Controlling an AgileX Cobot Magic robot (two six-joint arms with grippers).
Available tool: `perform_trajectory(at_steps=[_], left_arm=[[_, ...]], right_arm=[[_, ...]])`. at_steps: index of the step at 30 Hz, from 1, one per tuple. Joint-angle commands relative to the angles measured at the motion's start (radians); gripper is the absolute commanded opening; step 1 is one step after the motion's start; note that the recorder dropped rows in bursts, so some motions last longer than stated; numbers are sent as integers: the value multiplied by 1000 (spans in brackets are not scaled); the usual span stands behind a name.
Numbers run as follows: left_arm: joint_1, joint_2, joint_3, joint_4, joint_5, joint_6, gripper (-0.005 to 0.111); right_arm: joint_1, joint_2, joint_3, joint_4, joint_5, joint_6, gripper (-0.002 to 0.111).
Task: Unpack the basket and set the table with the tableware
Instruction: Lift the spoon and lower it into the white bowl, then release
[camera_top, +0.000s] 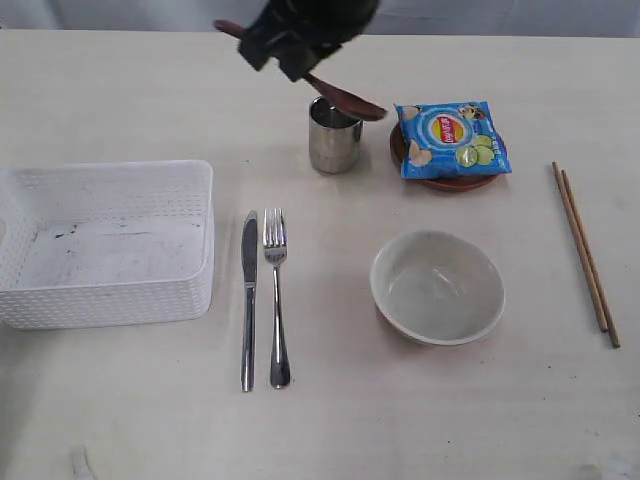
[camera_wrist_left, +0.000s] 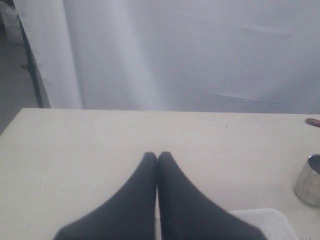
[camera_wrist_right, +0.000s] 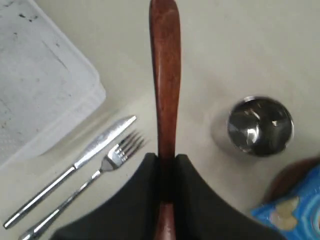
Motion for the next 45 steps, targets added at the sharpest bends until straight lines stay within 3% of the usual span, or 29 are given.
perform_trajectory(at_steps=[1,6,13,24,33,35,41,45], left_arm=[[3,-6,2,0,-2,-4,0],[3,-6,2,0,-4,-4,0],[3,-6,2,28,20,4,0],[3,-6,2,31,14,0,0],[3,-6,2,31,14,0,0],[3,-6,2,31,14,0,0],[3,-6,21,31,-4,0,0],[3,-6,21,31,-4,0,0]], right_arm=[[-67,-176,291,8,-135,-66,0],[-87,-222,537,103,-241,-275,0],[-87,-222,744,193,-557,-298,0],[-87,-222,883,215,-657,-301,0],[-87,-222,888,222,-637,-303,1],[-87,-222,888,222,-621,-305,7],[-87,-222,882,222,-590,-305,45],[-87,-232,883,222,-582,-305,48]])
